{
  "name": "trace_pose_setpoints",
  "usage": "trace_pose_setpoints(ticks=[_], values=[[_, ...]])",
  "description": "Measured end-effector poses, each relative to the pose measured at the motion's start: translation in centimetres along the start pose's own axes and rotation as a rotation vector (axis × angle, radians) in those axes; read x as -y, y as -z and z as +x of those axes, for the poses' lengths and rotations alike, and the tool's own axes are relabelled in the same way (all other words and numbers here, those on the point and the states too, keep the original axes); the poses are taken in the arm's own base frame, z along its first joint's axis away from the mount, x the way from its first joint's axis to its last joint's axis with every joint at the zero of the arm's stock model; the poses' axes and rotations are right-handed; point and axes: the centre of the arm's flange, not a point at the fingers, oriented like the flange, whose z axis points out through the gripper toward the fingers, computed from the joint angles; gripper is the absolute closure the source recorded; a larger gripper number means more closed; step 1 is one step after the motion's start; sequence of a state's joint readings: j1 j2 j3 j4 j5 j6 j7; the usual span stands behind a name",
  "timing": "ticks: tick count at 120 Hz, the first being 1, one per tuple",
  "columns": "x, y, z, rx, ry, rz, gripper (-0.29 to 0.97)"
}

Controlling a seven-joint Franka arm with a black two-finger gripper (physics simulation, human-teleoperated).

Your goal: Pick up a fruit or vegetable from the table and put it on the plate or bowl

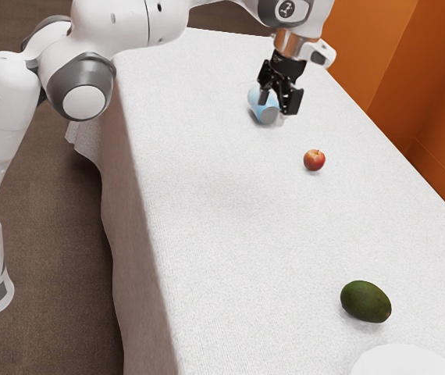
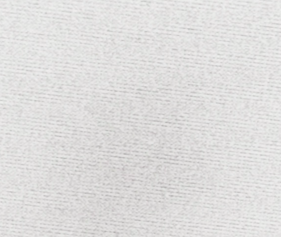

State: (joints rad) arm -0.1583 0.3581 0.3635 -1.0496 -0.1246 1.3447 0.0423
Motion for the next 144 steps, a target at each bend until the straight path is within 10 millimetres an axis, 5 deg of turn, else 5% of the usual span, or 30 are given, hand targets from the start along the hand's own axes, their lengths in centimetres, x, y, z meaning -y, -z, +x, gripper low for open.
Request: trace_pose_setpoints(ticks=[47,68,108,144], values=[[-0.4,0.9,0.1,-0.040,-0.016,-0.015,0.00],[-9.2,2.5,-1.0,-0.089,-0.185,-0.081,0.00],[-21.2,2.7,-3.4,-0.147,-0.383,-0.102,0.00],[-31.9,-6.2,5.1,-0.413,-0.465,-0.181,0.00]])
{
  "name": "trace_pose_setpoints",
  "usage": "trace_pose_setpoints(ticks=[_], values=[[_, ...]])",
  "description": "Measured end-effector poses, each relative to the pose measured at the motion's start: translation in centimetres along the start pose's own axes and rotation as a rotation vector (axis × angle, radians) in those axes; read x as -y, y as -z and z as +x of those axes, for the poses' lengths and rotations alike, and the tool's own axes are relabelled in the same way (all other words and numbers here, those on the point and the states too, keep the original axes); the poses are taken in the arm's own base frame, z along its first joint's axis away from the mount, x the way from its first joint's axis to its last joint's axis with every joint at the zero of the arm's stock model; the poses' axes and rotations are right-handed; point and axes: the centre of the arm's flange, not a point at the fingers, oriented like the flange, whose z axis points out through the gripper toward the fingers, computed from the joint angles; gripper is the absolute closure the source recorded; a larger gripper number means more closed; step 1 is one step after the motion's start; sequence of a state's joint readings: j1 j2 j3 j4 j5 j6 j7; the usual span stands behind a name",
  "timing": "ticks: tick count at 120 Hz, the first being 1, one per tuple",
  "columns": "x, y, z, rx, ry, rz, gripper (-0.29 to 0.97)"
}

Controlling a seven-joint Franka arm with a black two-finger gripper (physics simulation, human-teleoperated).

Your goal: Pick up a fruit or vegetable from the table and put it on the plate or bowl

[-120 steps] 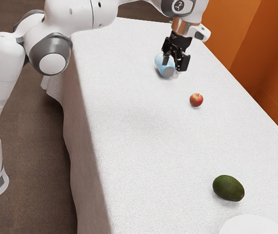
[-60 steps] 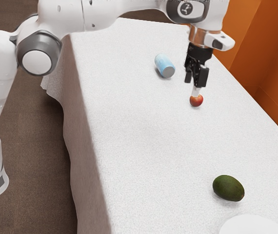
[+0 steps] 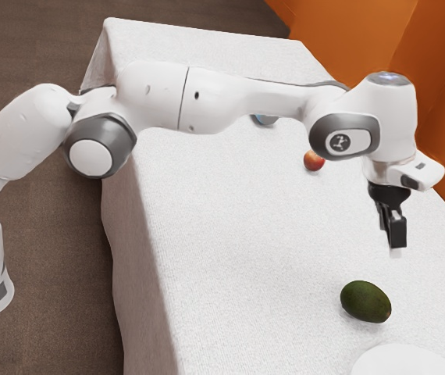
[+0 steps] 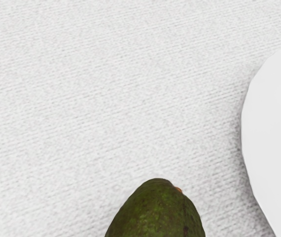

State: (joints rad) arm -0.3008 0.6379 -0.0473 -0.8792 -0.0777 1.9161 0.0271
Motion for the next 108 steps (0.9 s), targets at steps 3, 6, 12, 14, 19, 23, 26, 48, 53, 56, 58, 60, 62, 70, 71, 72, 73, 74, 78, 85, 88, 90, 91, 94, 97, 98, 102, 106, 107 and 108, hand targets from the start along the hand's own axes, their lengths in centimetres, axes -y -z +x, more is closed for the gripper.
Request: trace_pose_setpoints(ticks=[3,6,12,14,19,23,26,48,53,56,58,60,62,70,71,72,73,74,78,85,88,90,91,94,97,98,102,106,107,108], values=[[-0.3,-1.1,0.2,-0.012,-0.003,-0.009,0.00],[-0.6,-1.9,0.4,-0.024,-0.005,-0.017,0.00],[-0.8,-3.4,0.6,-0.039,-0.005,-0.025,0.00],[-0.8,-3.8,0.7,-0.043,-0.004,-0.026,0.00],[-0.8,-4.7,0.8,-0.051,-0.002,-0.028,0.00],[-0.7,-5.2,0.8,-0.056,-0.001,-0.029,0.00],[-0.6,-5.7,0.8,-0.057,0.001,-0.029,0.00],[0.1,-7.1,0.8,-0.061,-0.036,0.009,0.00],[0.2,-7.4,0.7,-0.060,-0.053,0.021,0.00],[0.2,-7.6,0.7,-0.059,-0.062,0.026,0.00],[0.2,-7.8,0.7,-0.056,-0.068,0.029,0.00],[0.3,-8.0,0.7,-0.054,-0.073,0.031,0.00],[0.2,-8.2,0.6,-0.053,-0.079,0.033,0.00],[0.1,-8.7,0.5,-0.048,-0.099,0.035,0.00],[0.1,-8.8,0.5,-0.047,-0.101,0.035,0.00],[0.0,-8.9,0.5,-0.046,-0.104,0.034,0.00],[-0.1,-9.0,0.5,-0.045,-0.106,0.033,0.00],[-0.1,-9.0,0.5,-0.045,-0.109,0.032,0.00],[-0.3,-9.3,0.4,-0.042,-0.117,0.030,0.00],[-0.4,-9.9,0.3,-0.035,-0.130,0.028,0.00],[-0.4,-10.1,0.2,-0.031,-0.134,0.027,0.00],[-0.4,-10.3,0.2,-0.029,-0.137,0.026,0.00],[-0.4,-10.4,0.2,-0.027,-0.138,0.026,0.00],[-0.4,-10.6,0.1,-0.024,-0.142,0.025,0.00],[-0.5,-10.9,0.0,-0.021,-0.147,0.021,0.00],[-0.6,-11.0,0.0,-0.019,-0.149,0.020,0.00],[-0.8,-11.5,-0.1,-0.013,-0.154,0.015,0.00],[-1.0,-11.8,-0.2,-0.009,-0.161,0.008,0.00],[-1.1,-11.9,-0.2,-0.008,-0.162,0.007,0.00],[-1.1,-12.0,-0.2,-0.008,-0.164,0.005,0.00]])
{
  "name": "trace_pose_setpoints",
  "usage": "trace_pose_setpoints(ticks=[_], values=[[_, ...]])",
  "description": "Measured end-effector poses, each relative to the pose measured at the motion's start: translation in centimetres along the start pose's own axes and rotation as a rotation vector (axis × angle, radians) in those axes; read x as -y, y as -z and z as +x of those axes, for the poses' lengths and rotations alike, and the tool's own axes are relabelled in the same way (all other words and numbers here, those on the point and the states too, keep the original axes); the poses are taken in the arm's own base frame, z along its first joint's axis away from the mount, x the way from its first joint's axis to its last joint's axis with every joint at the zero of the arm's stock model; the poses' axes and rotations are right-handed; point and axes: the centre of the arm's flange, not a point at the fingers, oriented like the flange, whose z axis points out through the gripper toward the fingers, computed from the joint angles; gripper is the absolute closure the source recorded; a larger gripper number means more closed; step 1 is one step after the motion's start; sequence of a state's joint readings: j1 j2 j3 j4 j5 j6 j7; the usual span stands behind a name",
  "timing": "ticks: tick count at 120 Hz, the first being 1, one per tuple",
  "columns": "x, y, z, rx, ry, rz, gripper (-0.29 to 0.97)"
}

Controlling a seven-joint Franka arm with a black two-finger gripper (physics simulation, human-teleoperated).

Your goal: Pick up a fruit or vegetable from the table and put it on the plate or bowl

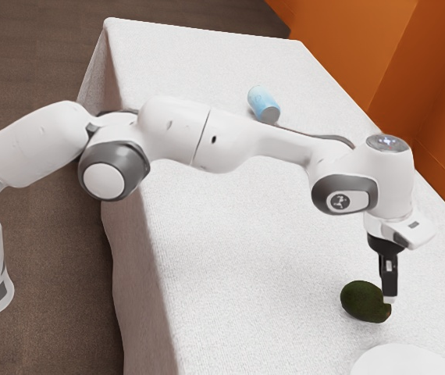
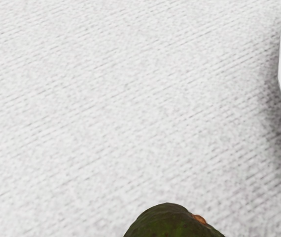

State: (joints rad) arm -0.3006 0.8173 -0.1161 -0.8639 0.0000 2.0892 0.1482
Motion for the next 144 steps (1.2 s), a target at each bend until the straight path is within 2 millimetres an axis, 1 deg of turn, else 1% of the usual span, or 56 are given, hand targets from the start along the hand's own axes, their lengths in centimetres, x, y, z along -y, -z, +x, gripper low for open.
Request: trace_pose_setpoints(ticks=[12,31,60,93,144], values=[[-0.9,-0.7,-0.1,0.007,-0.020,-0.012,0.00],[-1.4,-2.2,-0.4,0.024,-0.037,-0.024,0.00],[-1.4,-3.2,-0.8,0.047,-0.051,-0.033,0.00],[-0.9,-4.0,-1.5,0.095,-0.052,-0.040,0.00],[-0.7,-5.4,-2.3,0.140,-0.051,-0.056,0.00]])
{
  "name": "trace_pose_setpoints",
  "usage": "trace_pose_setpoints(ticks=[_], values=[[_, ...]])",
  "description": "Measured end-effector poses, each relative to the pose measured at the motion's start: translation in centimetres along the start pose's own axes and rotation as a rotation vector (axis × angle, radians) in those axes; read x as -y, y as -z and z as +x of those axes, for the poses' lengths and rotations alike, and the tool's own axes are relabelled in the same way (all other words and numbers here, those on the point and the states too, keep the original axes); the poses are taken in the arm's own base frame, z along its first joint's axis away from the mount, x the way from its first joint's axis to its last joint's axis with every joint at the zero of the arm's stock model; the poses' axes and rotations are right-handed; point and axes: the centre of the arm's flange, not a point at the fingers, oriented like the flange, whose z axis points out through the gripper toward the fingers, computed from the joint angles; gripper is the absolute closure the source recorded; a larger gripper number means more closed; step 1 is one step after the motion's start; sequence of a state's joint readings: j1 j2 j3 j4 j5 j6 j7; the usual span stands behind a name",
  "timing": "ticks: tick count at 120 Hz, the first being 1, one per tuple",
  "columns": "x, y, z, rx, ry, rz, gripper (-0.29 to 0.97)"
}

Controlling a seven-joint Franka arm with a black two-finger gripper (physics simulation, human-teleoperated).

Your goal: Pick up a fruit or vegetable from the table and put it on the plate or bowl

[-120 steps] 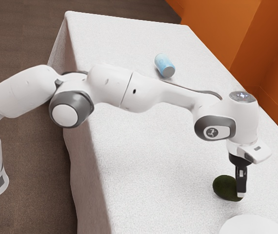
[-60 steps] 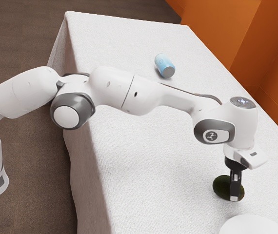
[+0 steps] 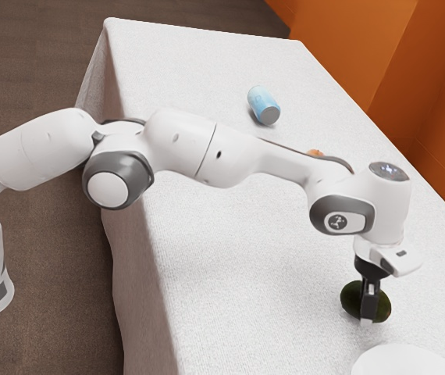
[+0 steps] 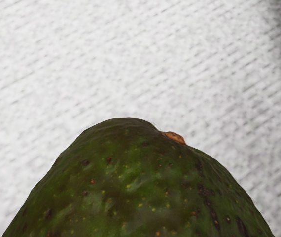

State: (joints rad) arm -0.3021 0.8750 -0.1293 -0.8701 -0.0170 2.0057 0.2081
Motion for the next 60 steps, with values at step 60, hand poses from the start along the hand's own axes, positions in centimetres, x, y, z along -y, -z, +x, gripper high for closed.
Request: trace_pose_setpoints(ticks=[60], values=[[0.03,-0.19,-0.23,0.020,0.001,-0.003,0.25]])
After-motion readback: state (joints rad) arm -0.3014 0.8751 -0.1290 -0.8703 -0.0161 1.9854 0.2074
